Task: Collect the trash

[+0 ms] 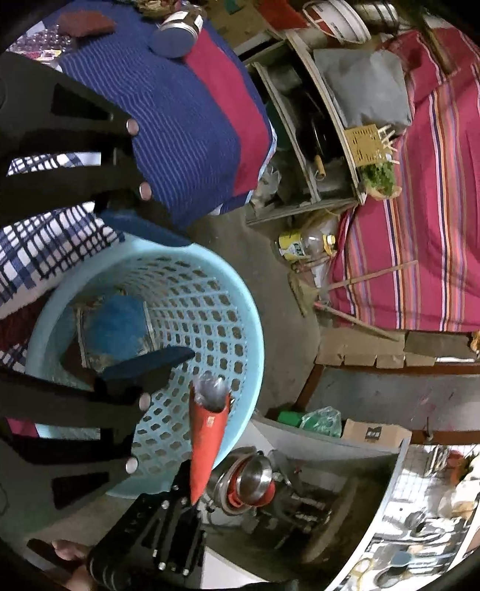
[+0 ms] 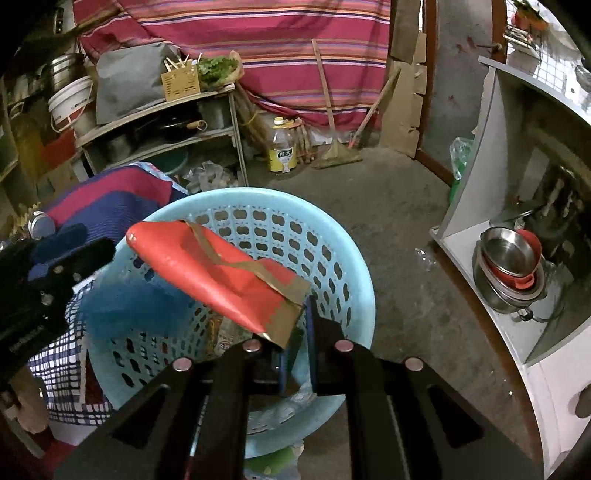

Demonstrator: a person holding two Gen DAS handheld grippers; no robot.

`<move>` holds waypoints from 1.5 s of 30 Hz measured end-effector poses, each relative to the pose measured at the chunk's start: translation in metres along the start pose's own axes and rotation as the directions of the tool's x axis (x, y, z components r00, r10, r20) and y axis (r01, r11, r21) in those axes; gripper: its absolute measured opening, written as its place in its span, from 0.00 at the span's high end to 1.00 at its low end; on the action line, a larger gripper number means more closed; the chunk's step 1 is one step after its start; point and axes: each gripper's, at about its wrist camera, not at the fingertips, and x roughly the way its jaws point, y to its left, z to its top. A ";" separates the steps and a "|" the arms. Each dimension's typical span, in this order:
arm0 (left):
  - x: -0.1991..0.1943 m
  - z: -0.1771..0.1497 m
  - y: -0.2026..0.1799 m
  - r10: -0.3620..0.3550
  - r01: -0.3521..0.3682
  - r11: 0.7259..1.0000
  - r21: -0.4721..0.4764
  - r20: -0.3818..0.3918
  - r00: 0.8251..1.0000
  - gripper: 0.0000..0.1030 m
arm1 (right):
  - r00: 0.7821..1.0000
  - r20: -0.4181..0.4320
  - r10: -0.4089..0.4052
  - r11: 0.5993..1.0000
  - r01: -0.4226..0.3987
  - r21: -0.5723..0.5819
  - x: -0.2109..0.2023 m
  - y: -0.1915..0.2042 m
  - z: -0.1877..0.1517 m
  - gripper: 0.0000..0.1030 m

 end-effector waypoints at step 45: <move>-0.138 -0.038 0.297 0.486 -0.455 0.820 -0.347 0.004 0.874 0.06 | 0.985 0.119 0.129 0.983 -0.111 -0.145 -0.024 0.198 0.012 0.17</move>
